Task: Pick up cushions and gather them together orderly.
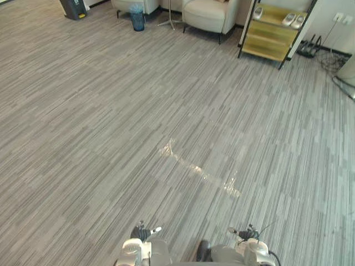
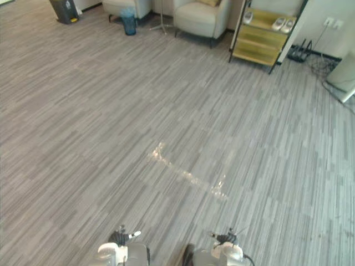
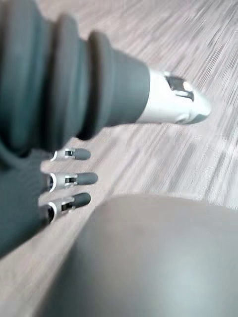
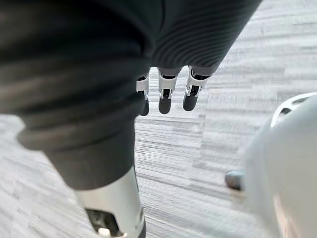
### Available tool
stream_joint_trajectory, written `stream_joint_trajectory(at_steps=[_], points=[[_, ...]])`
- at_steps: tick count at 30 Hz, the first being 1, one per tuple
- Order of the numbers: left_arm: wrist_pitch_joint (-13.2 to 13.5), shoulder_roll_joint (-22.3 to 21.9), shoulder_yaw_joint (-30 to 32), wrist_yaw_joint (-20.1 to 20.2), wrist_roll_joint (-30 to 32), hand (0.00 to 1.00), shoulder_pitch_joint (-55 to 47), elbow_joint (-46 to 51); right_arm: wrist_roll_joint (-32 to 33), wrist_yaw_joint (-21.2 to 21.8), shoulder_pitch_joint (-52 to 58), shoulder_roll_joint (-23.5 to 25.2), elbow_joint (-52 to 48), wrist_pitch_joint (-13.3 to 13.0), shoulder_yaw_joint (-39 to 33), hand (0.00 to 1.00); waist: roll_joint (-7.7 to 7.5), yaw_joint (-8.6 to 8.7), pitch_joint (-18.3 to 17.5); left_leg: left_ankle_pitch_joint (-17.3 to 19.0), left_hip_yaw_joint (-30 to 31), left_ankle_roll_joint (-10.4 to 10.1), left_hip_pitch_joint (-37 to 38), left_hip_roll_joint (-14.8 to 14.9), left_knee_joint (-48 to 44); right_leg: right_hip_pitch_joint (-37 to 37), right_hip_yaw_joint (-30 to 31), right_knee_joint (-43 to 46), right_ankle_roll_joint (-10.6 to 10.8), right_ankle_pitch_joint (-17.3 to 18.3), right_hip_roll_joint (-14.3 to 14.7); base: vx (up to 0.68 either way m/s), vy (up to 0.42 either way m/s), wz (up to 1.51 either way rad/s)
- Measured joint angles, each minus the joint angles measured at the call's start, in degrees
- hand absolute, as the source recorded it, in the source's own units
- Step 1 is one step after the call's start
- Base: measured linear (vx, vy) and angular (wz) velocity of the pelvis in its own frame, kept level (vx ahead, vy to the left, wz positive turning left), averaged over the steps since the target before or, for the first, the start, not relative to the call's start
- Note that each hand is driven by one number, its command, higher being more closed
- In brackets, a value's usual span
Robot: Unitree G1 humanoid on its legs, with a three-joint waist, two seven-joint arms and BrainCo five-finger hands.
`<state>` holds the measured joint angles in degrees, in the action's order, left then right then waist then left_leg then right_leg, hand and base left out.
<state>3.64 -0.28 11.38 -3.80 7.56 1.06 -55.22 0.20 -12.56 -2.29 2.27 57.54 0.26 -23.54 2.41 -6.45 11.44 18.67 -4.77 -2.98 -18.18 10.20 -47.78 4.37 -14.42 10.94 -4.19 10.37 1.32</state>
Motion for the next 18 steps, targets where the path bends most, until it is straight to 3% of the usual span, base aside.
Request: stream_joint_trajectory(at_steps=[2,3,4,5,7,9,10,11,12,13,14,16,18], points=[[0.1,-0.2,0.0,-0.1,-0.4,0.00,0.0,0.1,1.2,-0.7,-0.6,0.2,0.2,0.0,-1.2,0.00,0.16,-0.10,0.0,-2.5,1.4,0.0,-1.2,-2.2,16.5,2.9,2.9,-2.1,1.4,0.9,-0.4,0.52,0.112,-0.94],[0.2,-0.4,0.9,-0.4,-0.9,0.00,0.4,0.1,2.4,-1.3,-0.4,0.2,0.4,0.0,-1.3,0.00,-0.09,-0.36,-0.2,-11.5,1.7,-0.6,-1.0,-3.2,23.7,5.5,5.3,-3.5,3.6,2.5,-1.3,0.41,0.146,-1.02],[0.2,-0.5,1.2,-0.6,-1.0,0.00,0.2,0.1,2.5,-1.5,-0.1,0.2,0.3,0.0,-1.3,0.00,-0.36,-0.46,-0.3,-14.1,1.1,-0.4,-0.1,-3.3,24.3,6.2,6.3,-3.7,3.8,2.9,-1.5,0.65,0.211,-0.86],[0.3,0.3,1.6,-0.8,-1.2,0.00,0.0,0.0,3.7,-1.9,0.9,1.5,0.1,-0.3,-1.4,0.00,-2.39,0.04,-1.5,-11.4,-1.1,0.8,0.6,-4.8,23.8,6.6,7.7,-4.1,4.6,3.4,-3.5,0.47,0.129,-0.34],[0.3,0.2,2.0,-1.0,-1.6,0.00,0.6,0.1,4.9,-2.0,2.4,2.0,0.7,0.0,-3.9,0.00,-3.23,-0.24,-1.9,-7.6,-2.1,2.8,0.6,-4.7,18.7,6.6,9.0,-1.7,4.9,3.5,-4.6,0.61,0.191,-0.32],[0.3,0.1,2.8,-1.0,-1.6,0.00,0.1,0.2,4.8,-2.2,3.1,2.3,0.5,0.0,-6.2,0.00,-3.75,-0.27,-2.2,-3.8,-3.3,3.7,3.0,-5.3,16.4,4.9,9.9,7.5,7.3,4.9,-6.2,0.49,0.166,-0.27],[0.3,0.2,2.6,-1.0,-1.8,0.00,-0.1,0.0,4.7,-2.1,3.4,2.2,0.4,-0.1,-7.4,0.00,-4.26,-0.25,-2.5,-2.0,-4.4,4.5,5.5,-6.2,16.5,0.4,11.0,20.2,9.2,4.8,-7.8,0.46,0.150,-0.16],[0.0,0.4,1.5,-1.0,-2.1,0.00,0.0,-0.4,4.4,-2.0,3.6,2.1,-0.1,-0.1,-7.9,0.00,-4.54,0.05,-2.5,-0.7,-5.1,5.4,7.8,-7.1,16.5,-3.6,12.3,30.4,11.4,2.0,-9.1,0.55,0.149,-0.16],[-0.1,0.6,0.3,-0.9,-2.1,0.00,0.2,-0.5,4.3,-1.8,3.8,1.8,-0.4,-0.1,-7.9,0.00,-4.40,0.16,-2.4,1.8,-5.3,5.9,10.6,-7.7,16.6,-7.7,13.1,41.0,12.2,-1.6,-10.2,0.47,0.096,-0.09],[-0.3,0.6,0.4,-0.9,-2.2,0.00,0.1,-0.8,4.3,-1.5,3.8,1.6,-0.5,-0.1,-8.0,0.00,-4.32,0.16,-2.3,3.4,-5.5,6.0,12.7,-7.9,16.4,-10.5,12.9,47.6,11.5,-1.3,-10.9,0.56,0.053,-0.10],[-0.5,0.6,0.4,-1.0,-2.4,0.00,-0.2,-1.8,4.2,-1.0,4.0,1.0,-0.7,-0.1,-8.2,0.00,-3.50,0.62,-2.2,5.7,-5.4,5.8,18.1,-7.5,17.5,-14.4,9.1,53.7,8.9,0.8,-12.0,0.38,0.021,-0.03],[-0.5,0.6,0.4,-1.0,-2.6,0.00,-0.2,-1.8,4.1,-0.8,4.3,0.8,-1.1,0.0,-8.2,0.00,-3.39,0.78,-2.3,6.9,-5.2,5.1,21.6,-6.6,19.1,-16.7,4.4,52.1,7.7,2.8,-12.4,0.38,-0.028,0.08],[-0.5,0.6,0.4,-0.9,-2.6,0.00,-0.1,-2.1,2.9,-0.7,4.7,1.2,-2.6,-0.1,-8.3,0.00,-3.43,1.83,-2.3,8.8,-4.0,3.2,26.4,-4.5,21.9,-22.1,-2.8,41.3,7.6,4.1,-12.2,0.48,-0.107,0.23]])
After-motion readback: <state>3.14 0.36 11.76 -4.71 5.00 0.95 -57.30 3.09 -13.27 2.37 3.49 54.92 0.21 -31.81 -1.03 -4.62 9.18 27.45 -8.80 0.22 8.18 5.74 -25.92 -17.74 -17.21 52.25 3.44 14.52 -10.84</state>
